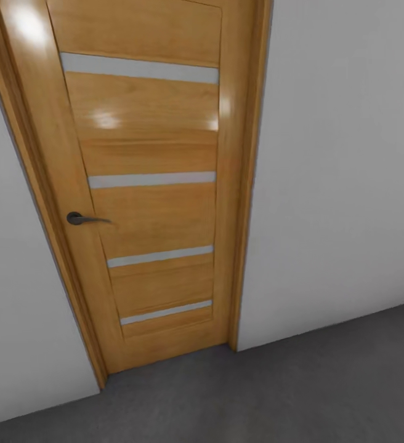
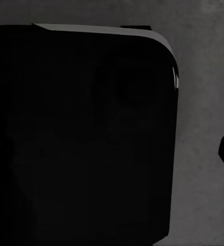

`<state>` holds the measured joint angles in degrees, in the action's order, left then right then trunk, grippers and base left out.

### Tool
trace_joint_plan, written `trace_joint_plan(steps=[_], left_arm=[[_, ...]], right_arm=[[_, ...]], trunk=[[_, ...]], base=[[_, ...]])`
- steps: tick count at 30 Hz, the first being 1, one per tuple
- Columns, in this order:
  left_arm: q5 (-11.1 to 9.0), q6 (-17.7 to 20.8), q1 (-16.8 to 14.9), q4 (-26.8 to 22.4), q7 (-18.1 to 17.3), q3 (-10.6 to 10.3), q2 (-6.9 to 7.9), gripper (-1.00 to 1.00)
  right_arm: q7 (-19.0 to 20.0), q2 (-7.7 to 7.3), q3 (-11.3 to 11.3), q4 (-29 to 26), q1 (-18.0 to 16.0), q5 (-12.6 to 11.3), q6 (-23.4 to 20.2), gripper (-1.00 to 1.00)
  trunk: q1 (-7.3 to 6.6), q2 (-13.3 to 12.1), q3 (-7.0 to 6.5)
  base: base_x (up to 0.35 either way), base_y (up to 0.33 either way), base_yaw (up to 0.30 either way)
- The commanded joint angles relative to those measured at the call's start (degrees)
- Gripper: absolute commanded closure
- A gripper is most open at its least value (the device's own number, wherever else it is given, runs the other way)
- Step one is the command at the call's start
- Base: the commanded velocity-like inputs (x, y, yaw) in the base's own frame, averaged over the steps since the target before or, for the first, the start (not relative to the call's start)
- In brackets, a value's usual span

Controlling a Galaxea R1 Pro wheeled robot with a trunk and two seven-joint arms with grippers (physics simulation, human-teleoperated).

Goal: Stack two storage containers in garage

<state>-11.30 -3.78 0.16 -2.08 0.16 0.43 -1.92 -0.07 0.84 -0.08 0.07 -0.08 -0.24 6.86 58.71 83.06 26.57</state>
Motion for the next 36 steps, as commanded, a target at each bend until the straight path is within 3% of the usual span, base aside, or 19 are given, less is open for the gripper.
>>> trace_joint_plan(steps=[1, 29, 36], left_arm=[[-0.3, -0.1, 0.0, -0.1, 0.0, 0.0, -0.01, -1.00], [-0.4, -0.1, 0.0, -0.1, 0.1, 0.0, -0.01, -1.00], [-0.4, -0.1, 0.0, -0.1, 0.1, 0.0, -0.01, -1.00]], right_arm=[[0.0, -0.01, 0.0, 0.0, 0.0, 0.0, 0.2, -1.00], [0.0, 0.04, 0.0, 0.0, 0.0, 0.0, 0.2, -1.00], [0.1, 0.01, 0.4, 0.0, 0.0, 0.2, 0.1, -1.00]], trunk=[[0.02, 0.0, 0.04], [0.02, 0.0, 0.04], [0.02, 0.0, 0.04]], base=[[0.188, -0.127, 0.273], [0.182, -0.119, 0.273], [0.181, -0.116, 0.095]])
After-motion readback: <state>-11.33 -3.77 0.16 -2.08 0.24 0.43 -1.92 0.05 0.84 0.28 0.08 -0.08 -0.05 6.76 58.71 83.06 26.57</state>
